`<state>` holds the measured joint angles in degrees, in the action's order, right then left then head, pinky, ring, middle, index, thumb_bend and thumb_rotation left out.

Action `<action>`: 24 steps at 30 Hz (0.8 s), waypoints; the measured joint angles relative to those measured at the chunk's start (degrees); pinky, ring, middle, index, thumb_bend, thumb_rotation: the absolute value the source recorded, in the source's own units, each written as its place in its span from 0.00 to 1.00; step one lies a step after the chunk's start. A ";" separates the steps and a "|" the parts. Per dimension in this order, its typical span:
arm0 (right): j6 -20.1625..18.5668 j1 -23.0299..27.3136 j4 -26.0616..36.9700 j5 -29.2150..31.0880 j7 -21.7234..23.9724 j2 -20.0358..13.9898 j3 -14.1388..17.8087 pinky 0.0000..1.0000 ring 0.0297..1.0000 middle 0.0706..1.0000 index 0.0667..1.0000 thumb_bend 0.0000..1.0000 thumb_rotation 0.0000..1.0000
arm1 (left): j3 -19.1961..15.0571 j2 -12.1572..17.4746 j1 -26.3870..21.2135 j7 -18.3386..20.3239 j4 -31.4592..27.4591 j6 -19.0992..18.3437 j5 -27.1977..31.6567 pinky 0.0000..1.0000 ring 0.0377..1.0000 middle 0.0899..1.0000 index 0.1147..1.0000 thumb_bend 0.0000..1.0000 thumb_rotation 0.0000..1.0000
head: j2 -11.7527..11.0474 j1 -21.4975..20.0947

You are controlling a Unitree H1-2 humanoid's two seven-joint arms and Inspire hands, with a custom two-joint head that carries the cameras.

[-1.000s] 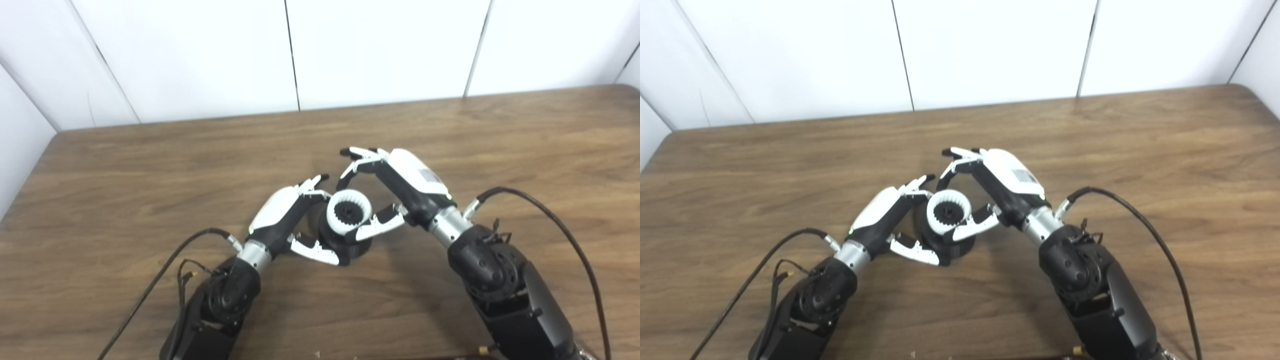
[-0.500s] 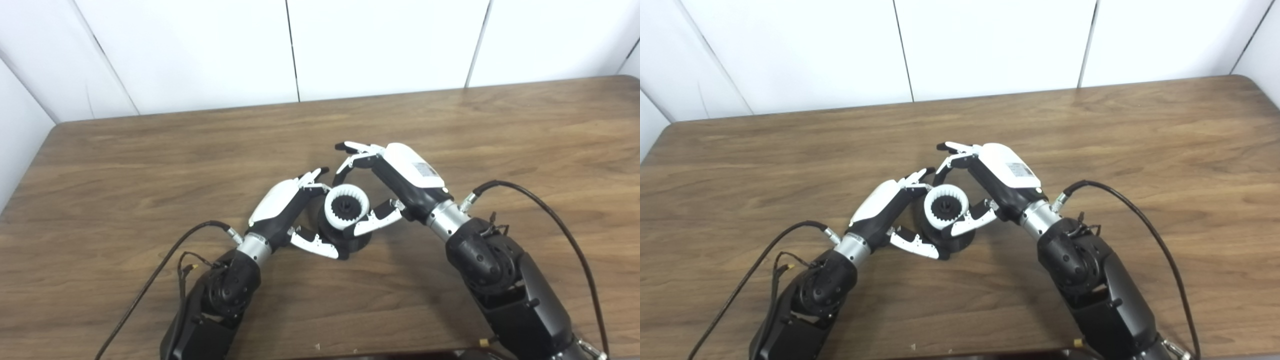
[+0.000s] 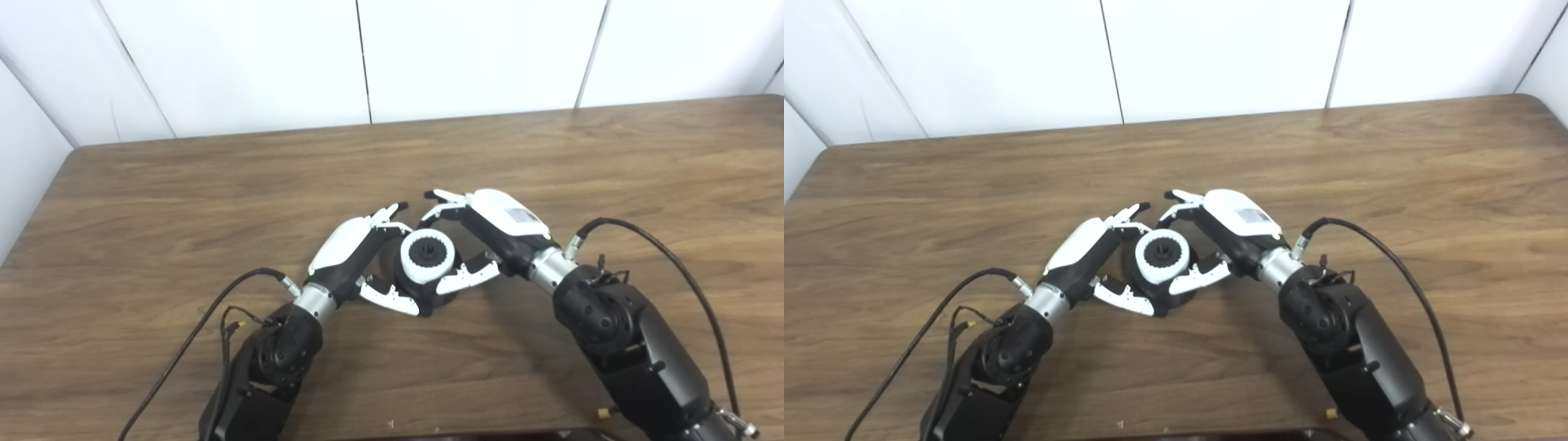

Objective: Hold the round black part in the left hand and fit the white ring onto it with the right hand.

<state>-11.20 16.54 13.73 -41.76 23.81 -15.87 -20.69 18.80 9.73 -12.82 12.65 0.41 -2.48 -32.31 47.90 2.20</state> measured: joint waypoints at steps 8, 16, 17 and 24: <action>-1.55 0.12 0.95 -0.29 2.84 -0.27 -0.36 0.92 0.95 0.98 0.81 1.00 0.48 | -0.19 -0.13 -0.02 0.50 -0.18 0.00 0.74 1.00 1.00 1.00 0.54 0.99 0.31 | 0.09 -0.09; -2.43 0.42 1.51 -0.48 5.26 -0.69 -0.33 0.94 0.98 1.00 0.94 1.00 0.52 | -0.32 -0.13 -0.01 0.51 -0.18 0.01 0.84 1.00 1.00 1.00 0.54 0.99 0.31 | -0.44 -0.35; -2.59 0.44 1.58 -0.46 5.37 -0.86 -0.32 0.93 0.99 1.00 0.97 1.00 0.52 | -0.32 -0.13 -0.01 0.51 -0.18 0.01 0.84 1.00 1.00 1.00 0.54 0.99 0.31 | -0.70 -0.35; -3.93 0.60 2.65 -0.07 6.95 -3.00 1.26 0.91 1.00 1.00 1.00 1.00 0.52 | -0.61 -0.09 0.02 0.51 -0.19 0.02 0.93 1.00 1.00 1.00 0.54 0.99 0.31 | -0.79 -0.53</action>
<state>-15.13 17.15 16.38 -41.83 30.76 -18.87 -19.43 18.19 9.64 -12.80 13.16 0.22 -2.46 -31.37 47.11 1.67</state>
